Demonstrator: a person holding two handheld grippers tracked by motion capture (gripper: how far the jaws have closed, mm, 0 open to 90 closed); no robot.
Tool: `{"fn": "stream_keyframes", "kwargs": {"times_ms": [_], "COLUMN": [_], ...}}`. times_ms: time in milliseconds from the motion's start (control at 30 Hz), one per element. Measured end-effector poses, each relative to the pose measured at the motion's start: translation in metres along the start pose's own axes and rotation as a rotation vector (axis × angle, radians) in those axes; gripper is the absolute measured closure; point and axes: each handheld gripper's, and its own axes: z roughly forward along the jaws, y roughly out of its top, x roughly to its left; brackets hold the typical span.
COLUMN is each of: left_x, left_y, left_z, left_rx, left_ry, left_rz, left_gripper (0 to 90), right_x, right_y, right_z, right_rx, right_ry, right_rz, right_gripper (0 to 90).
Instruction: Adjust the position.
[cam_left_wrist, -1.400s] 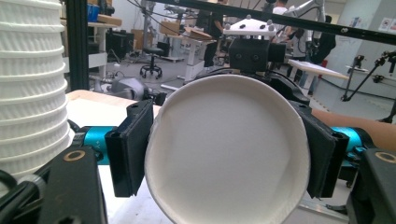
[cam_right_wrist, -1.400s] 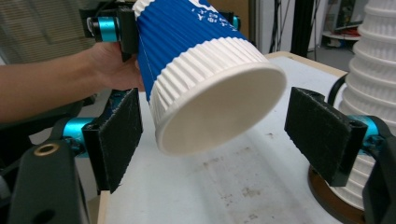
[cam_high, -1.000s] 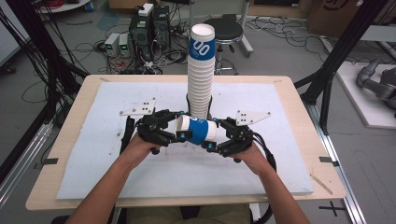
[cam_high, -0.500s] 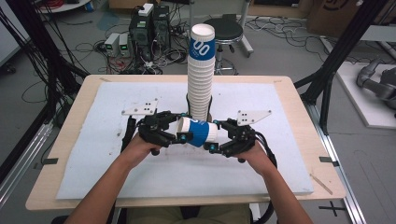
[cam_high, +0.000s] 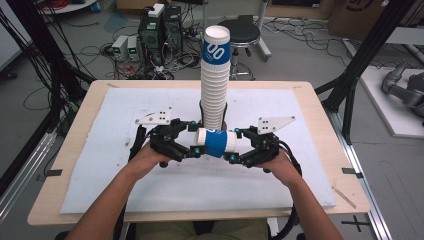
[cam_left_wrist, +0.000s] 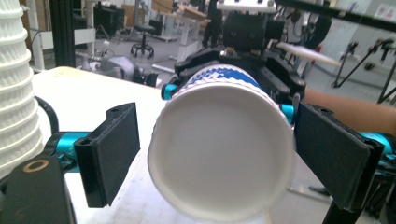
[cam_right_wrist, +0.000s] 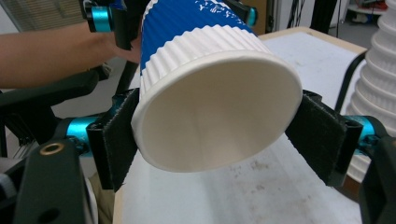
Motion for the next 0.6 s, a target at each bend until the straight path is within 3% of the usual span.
{"fn": "stream_keyframes", "kwargs": {"times_ms": [233,600], "left_x": [0.001,-0.002], "left_y": [0.006,0.013], "left_z": [-0.011,-0.015], "left_rx": [0.031,0.118], "left_ry": [0.035,0.038], "left_rz": [0.027,0.055], "left_gripper": [15.2,15.2], "right_x": [-0.003,-0.003], "right_y": [0.007,0.034], "right_z": [-0.012,-0.019], "right_rx": [0.063,0.209], "right_ry": [-0.027,-0.053], "right_rz": [-0.014,-0.070], "right_gripper": [21.6,21.6]}}
